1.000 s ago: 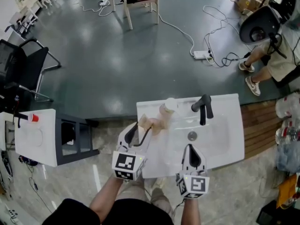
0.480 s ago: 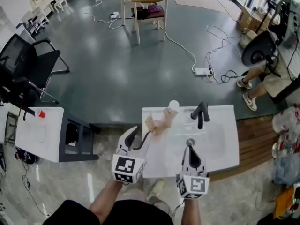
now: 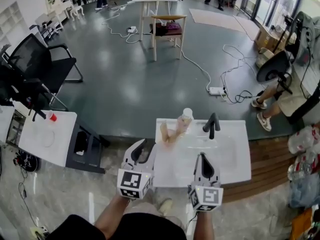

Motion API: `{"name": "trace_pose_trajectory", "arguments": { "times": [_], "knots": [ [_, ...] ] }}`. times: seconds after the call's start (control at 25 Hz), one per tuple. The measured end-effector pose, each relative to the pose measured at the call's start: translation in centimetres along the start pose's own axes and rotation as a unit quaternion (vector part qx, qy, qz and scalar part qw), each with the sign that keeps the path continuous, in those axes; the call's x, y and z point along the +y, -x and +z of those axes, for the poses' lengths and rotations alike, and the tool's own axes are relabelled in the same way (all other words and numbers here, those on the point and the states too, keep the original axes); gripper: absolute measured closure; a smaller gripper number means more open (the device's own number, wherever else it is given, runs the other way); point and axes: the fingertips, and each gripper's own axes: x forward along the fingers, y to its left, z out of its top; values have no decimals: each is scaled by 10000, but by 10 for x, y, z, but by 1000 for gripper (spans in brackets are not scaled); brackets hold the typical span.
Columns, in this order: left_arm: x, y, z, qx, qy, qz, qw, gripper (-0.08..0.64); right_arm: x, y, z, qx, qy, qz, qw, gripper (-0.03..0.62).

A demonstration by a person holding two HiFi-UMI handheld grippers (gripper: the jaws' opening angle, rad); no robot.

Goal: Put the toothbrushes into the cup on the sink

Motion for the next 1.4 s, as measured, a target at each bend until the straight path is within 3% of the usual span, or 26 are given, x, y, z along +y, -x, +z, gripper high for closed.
{"name": "trace_pose_trajectory", "arguments": {
  "times": [0.28,0.76,1.4],
  "knots": [
    [-13,44,13,-240,-109,156,9995,471,12,29,14,-476,161,256,9984,594],
    [-47,111,11,-320,-183,235,9990,520,29,86,22,-691,239,439,9964,594],
    [-60,132,8,-351,-205,262,9988,552,30,110,18,-737,269,430,9960,594]
  ]
}}
